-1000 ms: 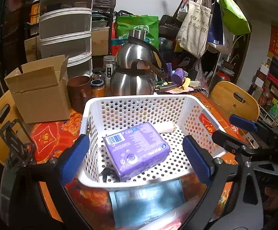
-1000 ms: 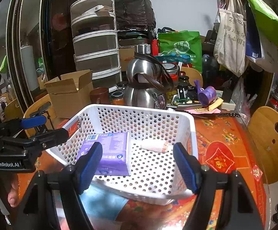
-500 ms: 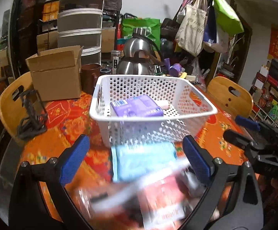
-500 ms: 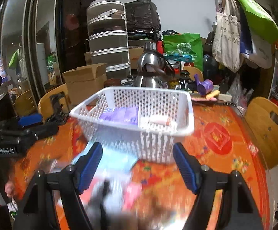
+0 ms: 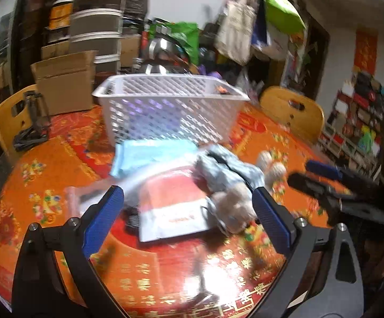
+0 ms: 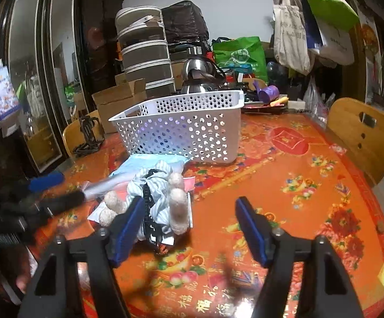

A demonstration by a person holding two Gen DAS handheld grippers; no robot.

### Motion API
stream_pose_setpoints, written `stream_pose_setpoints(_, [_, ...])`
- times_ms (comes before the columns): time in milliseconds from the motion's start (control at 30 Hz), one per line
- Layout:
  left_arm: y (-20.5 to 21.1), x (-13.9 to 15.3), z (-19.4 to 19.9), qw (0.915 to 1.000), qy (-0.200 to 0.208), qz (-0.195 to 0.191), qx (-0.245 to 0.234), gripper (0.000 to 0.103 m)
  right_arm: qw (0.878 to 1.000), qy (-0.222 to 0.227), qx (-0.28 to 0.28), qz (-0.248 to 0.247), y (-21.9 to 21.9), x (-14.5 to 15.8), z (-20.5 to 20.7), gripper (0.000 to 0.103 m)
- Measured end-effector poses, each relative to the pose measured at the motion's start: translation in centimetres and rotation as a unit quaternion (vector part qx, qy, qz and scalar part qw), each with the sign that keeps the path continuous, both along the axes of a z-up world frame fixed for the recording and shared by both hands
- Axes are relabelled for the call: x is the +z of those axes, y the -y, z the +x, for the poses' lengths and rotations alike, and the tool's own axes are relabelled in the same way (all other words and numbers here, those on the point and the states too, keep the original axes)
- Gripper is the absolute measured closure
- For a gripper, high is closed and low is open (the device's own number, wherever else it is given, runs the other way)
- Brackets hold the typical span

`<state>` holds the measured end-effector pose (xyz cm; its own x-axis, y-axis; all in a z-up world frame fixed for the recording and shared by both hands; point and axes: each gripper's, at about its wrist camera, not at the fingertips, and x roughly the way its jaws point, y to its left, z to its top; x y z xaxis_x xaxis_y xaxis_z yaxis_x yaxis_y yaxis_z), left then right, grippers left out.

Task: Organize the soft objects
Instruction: 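Grasp the white plush toy with the right tool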

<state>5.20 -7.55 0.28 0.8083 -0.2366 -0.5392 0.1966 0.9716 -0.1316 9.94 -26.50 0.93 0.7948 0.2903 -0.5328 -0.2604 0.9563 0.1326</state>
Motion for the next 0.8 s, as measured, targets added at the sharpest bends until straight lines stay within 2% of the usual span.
stream_pose_setpoints(100, [1.9, -0.9, -0.1, 0.9999, 0.000, 0.011, -0.011, 0.007, 1.000, -0.006, 0.001, -0.010, -0.1, -0.3, 0.6, 0.058])
stream_pose_setpoints(267, [3.4, -1.2, 0.1, 0.9996, 0.003, 0.025, -0.014, 0.007, 1.000, -0.011, 0.010, -0.007, -0.4, -0.6, 0.8, 0.062])
stream_pose_setpoints(333, [3.9, -1.3, 0.2, 0.9994, 0.004, 0.031, -0.017, 0.011, 1.000, -0.012, 0.013, -0.009, -0.6, -0.6, 0.9, 0.062])
stream_pose_setpoints(533, [4.0, -1.9, 1.6, 0.9990, -0.011, 0.034, -0.028, 0.045, 0.999, -0.018, 0.024, -0.013, -1.3, -0.9, 1.6, 0.064])
stream_pose_setpoints(600, [4.0, -2.2, 2.0, 0.9987, -0.016, 0.027, -0.040, 0.061, 0.999, -0.022, 0.029, -0.012, -1.6, -1.0, 1.8, 0.070])
stream_pose_setpoints(633, [4.0, -2.3, 2.1, 0.9986, -0.019, 0.022, -0.045, 0.065, 0.999, -0.023, 0.031, -0.013, -1.7, -1.1, 1.9, 0.073])
stream_pose_setpoints(700, [3.9, -2.5, 2.2, 0.9981, -0.021, 0.015, -0.055, 0.073, 0.999, -0.025, 0.037, -0.011, -1.9, -1.2, 1.9, 0.086])
stream_pose_setpoints(800, [3.9, -2.4, 2.0, 0.9979, -0.016, 0.014, -0.061, 0.083, 0.999, -0.027, 0.040, -0.012, -2.2, -1.2, 1.8, 0.090])
